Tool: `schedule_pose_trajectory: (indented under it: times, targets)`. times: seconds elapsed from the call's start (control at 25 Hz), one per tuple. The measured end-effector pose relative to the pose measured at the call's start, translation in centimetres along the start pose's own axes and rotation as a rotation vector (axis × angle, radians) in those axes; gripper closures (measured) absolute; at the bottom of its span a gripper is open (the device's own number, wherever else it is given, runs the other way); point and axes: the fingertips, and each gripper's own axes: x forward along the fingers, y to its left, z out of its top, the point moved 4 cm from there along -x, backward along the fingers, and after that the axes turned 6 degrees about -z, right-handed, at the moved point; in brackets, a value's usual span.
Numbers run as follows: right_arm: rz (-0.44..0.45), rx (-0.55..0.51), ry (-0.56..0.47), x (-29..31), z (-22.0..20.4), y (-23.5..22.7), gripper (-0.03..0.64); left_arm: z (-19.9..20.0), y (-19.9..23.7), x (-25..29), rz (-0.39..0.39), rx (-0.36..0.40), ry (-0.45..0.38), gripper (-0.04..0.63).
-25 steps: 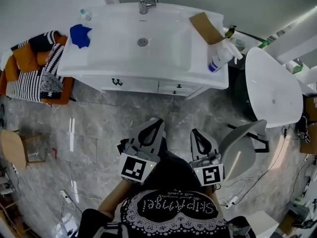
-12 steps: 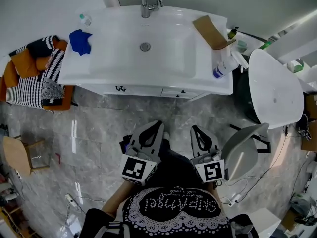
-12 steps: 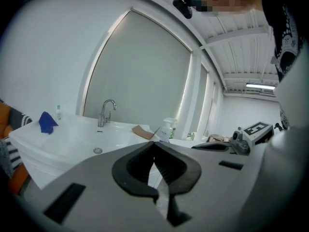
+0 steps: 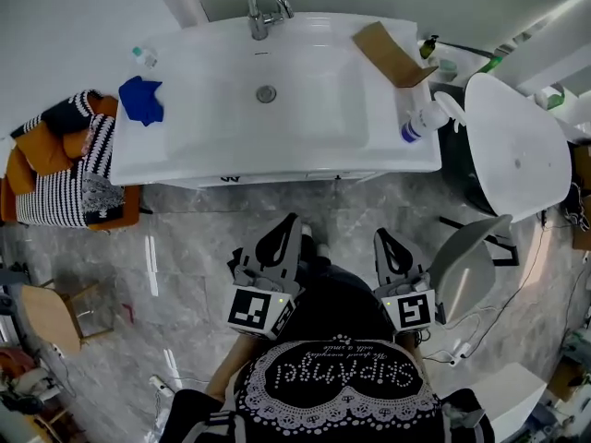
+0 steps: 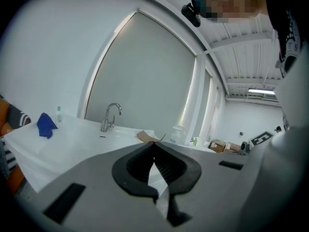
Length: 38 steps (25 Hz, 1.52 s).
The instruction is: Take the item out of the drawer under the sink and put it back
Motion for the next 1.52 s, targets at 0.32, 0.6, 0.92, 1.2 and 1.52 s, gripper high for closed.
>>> schedule_pose_trajectory:
  times: [0.32,0.6,0.92,1.2,1.52]
  targets:
    - [0.008,-0.009,-0.033,3.2,1.1,1.1,0.597,2.0,6.5,-3.0,0.159,0.039,-0.058,0.591]
    - [0.057,-0.029,-0.013,4.4,1.6,3.3,0.597,3.0,10.0,-6.3,0.264,0.002,-0.108,0.591]
    - [0.111,-0.056,-0.006,5.4,2.1,4.2,0.597,1.9,11.1,-9.8,0.337,0.015,-0.072,0.591]
    - [0.152,-0.072,-0.004,6.1,2.2,3.3,0.597,2.0,10.9,-10.3,0.386,0.007,-0.077,0.591]
    - [0.160,-0.063,-0.013,6.4,2.7,-0.2,0.597,2.9,8.8,-6.3,0.365,0.005,-0.089,0.591]
